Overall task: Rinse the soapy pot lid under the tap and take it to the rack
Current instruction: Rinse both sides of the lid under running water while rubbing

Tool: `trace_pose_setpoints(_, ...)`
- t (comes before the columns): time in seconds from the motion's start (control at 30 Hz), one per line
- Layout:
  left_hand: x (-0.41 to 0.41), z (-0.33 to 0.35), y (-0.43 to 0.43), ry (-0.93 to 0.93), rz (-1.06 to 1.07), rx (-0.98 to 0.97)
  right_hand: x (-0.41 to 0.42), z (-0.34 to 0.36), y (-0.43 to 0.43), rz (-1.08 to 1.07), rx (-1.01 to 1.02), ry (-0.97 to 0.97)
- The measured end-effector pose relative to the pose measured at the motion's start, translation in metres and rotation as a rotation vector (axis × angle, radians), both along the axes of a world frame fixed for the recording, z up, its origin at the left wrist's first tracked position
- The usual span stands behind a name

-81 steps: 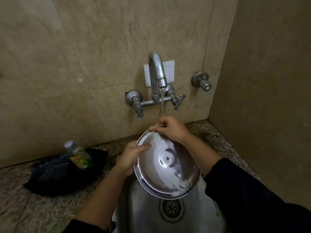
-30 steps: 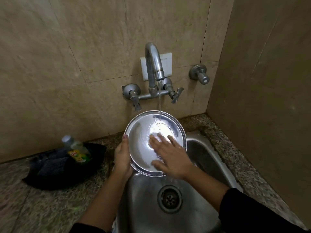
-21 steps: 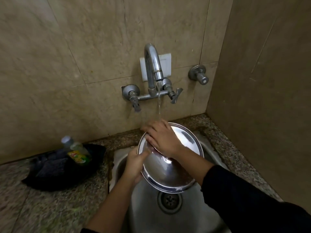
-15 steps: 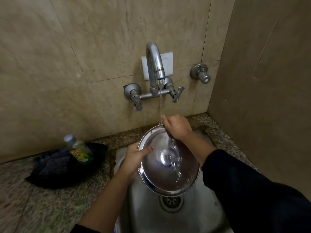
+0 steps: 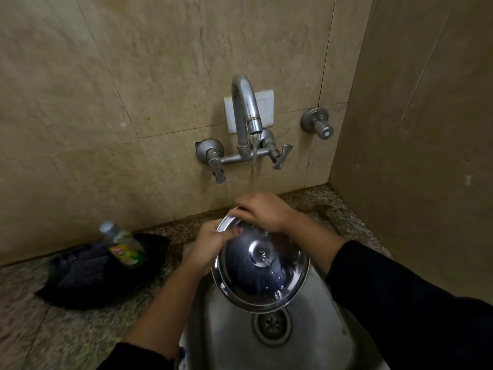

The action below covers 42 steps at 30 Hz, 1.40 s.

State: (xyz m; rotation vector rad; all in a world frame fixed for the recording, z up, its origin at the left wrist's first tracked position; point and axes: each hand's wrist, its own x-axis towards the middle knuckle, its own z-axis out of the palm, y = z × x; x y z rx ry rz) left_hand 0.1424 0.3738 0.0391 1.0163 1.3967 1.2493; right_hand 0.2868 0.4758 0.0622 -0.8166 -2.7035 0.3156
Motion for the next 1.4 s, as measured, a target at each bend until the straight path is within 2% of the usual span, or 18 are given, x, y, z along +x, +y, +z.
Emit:
trace_pose_setpoints(0.1, 0.004, 0.001, 0.000, -0.005, 0.013, 0.024, -0.001, 0.005, 0.001, 0.039, -0.050, 0.038)
trace_pose_setpoints(0.23, -0.007, -0.002, -0.010, -0.063, 0.109, 0.020, 0.035, -0.009, 0.019, -0.224, -0.417, 0.341)
trace_pose_setpoints(0.37, -0.009, 0.000, -0.011, -0.086, 0.094, 0.025, 0.033, -0.009, 0.011, -0.199, -0.495, 0.393)
trace_pose_setpoints(0.5, -0.008, 0.002, -0.011, -0.120, 0.072, 0.001, 0.028, 0.002, 0.005, -0.327, -0.731, 0.736)
trace_pose_setpoints(0.57, -0.010, -0.001, -0.014, -0.120, 0.072, -0.012, 0.034, 0.002, 0.005, -0.372, -0.799, 0.817)
trace_pose_setpoints(0.87, -0.009, -0.007, -0.021, -0.208, 0.172, -0.028, 0.031, -0.018, 0.002, -0.372, -0.787, 0.636)
trace_pose_setpoints(0.93, -0.011, -0.007, -0.022, -0.218, 0.179, -0.037, 0.025, -0.017, 0.001, -0.360, -0.684, 0.555)
trace_pose_setpoints(1.0, -0.014, -0.005, -0.020, -0.212, 0.149, -0.073, 0.021, -0.011, 0.001, -0.354, -0.538, 0.481)
trace_pose_setpoints(1.13, -0.014, 0.012, -0.004, -0.089, -0.058, -0.131, 0.002, 0.008, 0.002, -0.133, -0.544, 0.317)
trace_pose_setpoints(1.2, -0.012, 0.017, 0.002, -0.069, -0.085, -0.103, -0.005, 0.008, 0.006, -0.072, -0.522, 0.286)
trace_pose_setpoints(1.3, -0.012, 0.013, -0.004, -0.104, 0.052, -0.032, 0.010, -0.001, 0.021, -0.290, -0.574, 0.465)
trace_pose_setpoints(1.37, -0.016, 0.005, -0.011, -0.209, 0.129, -0.078, 0.022, -0.010, 0.027, -0.483, -0.521, 0.503)
trace_pose_setpoints(1.4, -0.018, 0.002, -0.012, -0.236, 0.120, -0.131, 0.023, -0.011, 0.026, -0.515, -0.516, 0.484)
